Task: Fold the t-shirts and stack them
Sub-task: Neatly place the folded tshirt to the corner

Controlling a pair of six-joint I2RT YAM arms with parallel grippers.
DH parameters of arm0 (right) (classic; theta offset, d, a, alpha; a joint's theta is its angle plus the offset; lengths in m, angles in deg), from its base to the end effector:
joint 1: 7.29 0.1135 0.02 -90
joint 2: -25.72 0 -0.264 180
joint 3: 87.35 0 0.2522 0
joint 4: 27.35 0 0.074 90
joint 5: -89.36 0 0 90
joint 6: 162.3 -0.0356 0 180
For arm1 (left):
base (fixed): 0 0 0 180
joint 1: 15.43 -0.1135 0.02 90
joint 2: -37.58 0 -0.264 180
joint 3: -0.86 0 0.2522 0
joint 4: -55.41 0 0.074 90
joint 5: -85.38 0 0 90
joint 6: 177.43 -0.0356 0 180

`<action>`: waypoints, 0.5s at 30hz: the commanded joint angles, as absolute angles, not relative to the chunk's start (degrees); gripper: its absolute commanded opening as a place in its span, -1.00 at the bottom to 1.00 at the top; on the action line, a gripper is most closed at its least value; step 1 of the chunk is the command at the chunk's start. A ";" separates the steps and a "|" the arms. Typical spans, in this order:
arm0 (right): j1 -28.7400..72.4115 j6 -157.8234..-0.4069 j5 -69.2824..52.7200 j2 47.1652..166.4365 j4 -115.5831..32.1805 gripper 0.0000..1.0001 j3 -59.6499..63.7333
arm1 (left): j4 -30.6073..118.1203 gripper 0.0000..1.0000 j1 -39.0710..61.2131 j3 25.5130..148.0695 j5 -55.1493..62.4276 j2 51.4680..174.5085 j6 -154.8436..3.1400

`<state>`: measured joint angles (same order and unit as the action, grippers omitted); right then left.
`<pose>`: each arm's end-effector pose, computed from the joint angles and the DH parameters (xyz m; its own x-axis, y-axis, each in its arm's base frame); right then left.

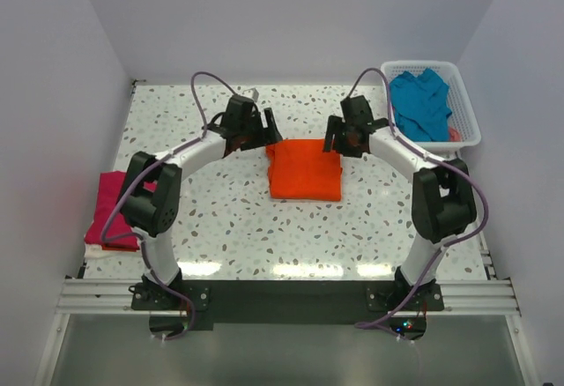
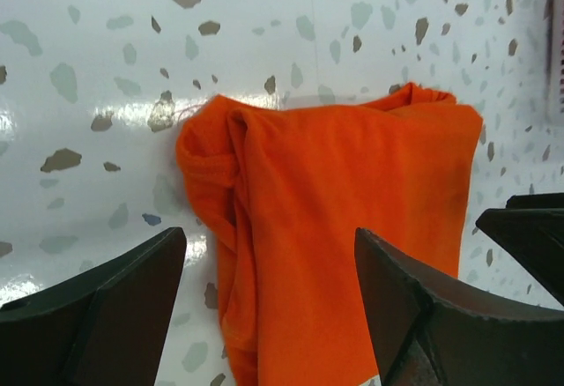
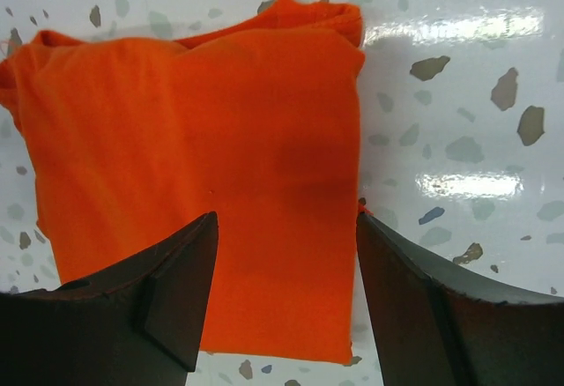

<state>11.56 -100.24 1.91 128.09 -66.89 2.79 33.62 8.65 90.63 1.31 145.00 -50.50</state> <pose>0.3704 0.1248 0.2319 -0.7958 0.2229 -0.5631 0.0862 0.9620 0.2591 0.3855 -0.1763 0.2194 -0.7512 -0.3189 -0.5779 0.0342 0.8556 -0.5165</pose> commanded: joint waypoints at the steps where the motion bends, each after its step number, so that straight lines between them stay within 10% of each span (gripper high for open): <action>1: 12.83 -97.70 3.49 129.33 -63.69 0.35 2.43 | 29.00 0.66 9.44 89.51 0.39 144.28 -55.08; 15: 12.31 -97.09 5.34 140.42 -64.22 0.36 5.07 | 33.65 0.61 12.08 85.64 6.62 152.62 -55.88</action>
